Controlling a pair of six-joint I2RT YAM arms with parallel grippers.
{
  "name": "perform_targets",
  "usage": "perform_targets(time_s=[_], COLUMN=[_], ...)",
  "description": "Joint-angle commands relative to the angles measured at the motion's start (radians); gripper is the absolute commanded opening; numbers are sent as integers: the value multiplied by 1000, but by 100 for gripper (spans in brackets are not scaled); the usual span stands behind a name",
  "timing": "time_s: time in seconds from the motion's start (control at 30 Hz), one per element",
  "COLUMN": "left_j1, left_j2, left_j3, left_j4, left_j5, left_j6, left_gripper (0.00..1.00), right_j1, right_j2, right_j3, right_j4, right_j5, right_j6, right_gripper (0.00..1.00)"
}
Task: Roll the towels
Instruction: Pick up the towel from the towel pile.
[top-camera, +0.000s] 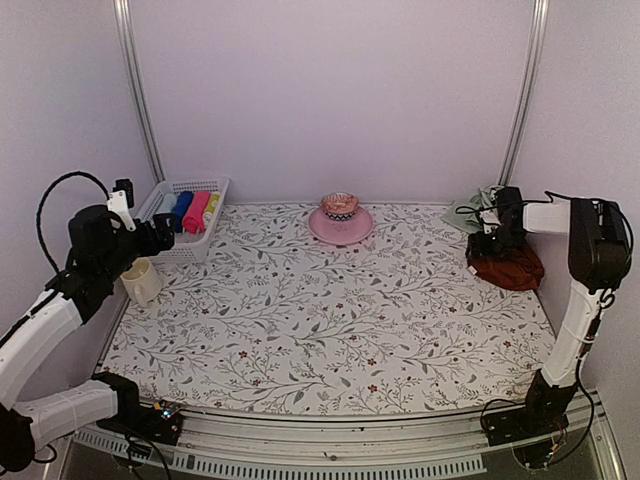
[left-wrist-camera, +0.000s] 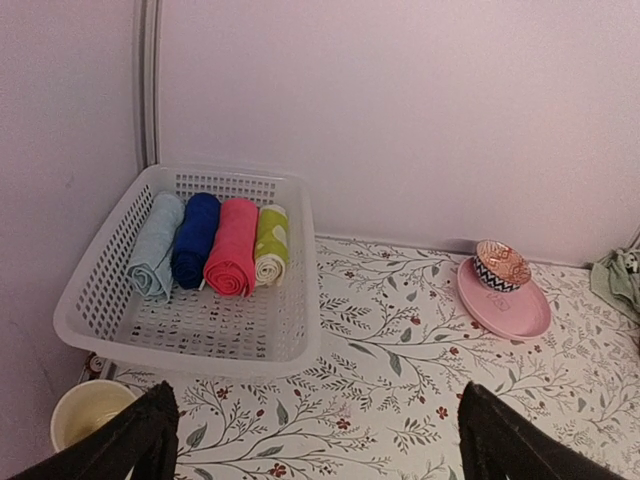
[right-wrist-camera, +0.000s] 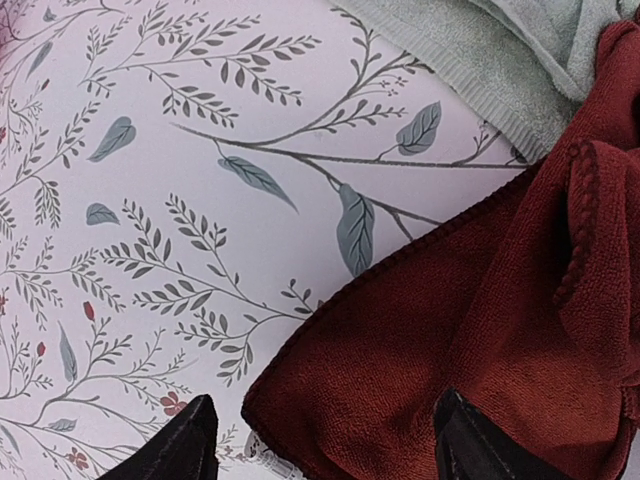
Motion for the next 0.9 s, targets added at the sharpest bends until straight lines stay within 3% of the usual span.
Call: perform_targets(time_s=[0.0,0.17,0.53,0.67,0.87], left_j1=[12,15,23,25,27], left_j2=[3,8,13,14,17], left_j3=[28,27,28,27,27], left_j4=[28,28,29,29,30], left_j5=[18,20,30,29,34], left_j6=[-5,-6,-10,-11,-12], left_gripper=[97,97,97,97,97], right_j1=[22,55,64,65,65], right_j2=[22,35,56,58,66], right_j3=[2,4,4,4,4], right_j4=[-10,-9,-8,-8,-9], right_j5=[-16,34,96,103,100], right_j6=[-16,-38,-51,-54,-56], right_gripper=[74,71,48,35,29])
